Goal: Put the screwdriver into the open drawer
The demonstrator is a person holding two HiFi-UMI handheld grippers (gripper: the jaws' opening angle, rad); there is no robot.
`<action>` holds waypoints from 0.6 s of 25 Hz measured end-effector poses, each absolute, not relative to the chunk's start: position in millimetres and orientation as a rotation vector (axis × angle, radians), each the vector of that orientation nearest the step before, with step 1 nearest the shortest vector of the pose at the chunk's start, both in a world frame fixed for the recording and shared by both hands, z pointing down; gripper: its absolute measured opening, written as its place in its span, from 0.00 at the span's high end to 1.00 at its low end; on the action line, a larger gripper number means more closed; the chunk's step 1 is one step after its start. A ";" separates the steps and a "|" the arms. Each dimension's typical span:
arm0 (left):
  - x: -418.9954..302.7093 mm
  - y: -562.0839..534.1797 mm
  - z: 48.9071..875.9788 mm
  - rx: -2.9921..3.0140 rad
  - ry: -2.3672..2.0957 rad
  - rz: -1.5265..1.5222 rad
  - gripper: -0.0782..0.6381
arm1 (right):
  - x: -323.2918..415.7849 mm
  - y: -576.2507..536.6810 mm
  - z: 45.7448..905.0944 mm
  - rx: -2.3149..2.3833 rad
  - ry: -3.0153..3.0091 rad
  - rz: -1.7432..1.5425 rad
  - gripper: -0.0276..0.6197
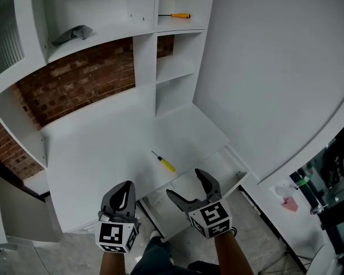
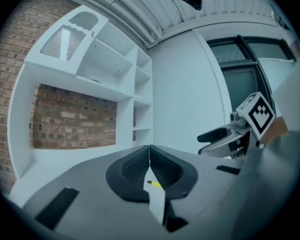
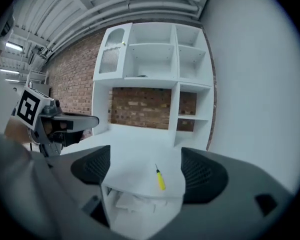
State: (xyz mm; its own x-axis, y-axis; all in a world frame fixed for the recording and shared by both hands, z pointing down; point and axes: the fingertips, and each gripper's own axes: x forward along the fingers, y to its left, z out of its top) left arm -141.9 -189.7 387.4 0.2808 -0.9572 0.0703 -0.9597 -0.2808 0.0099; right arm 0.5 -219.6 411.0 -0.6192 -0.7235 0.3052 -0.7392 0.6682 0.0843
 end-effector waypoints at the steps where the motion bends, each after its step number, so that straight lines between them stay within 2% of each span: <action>1: -144.1 -197.6 392.5 2.464 -1.846 0.085 0.87 | -3.1 -230.6 420.6 1.139 -2.563 0.093 0.27; 3: -148.9 -212.9 403.7 2.441 -1.835 0.100 0.87 | -8.6 -252.6 442.5 1.106 -2.530 0.149 0.29; 4: -151.6 -221.0 409.1 2.428 -1.831 0.105 0.87 | -9.9 -264.0 454.6 1.100 -2.503 0.178 0.33; 7: -159.4 -243.2 423.7 2.398 -1.816 0.119 0.87 | -12.1 -293.8 492.3 1.086 -2.400 0.253 0.54; 10: -165.0 -260.9 438.9 2.379 -1.787 0.142 0.87 | -17.8 -315.9 524.0 1.041 -2.333 0.304 0.64; 15: -177.1 -288.2 463.6 2.338 -1.770 0.162 0.87 | -32.9 -349.1 569.8 0.925 -2.240 0.336 0.69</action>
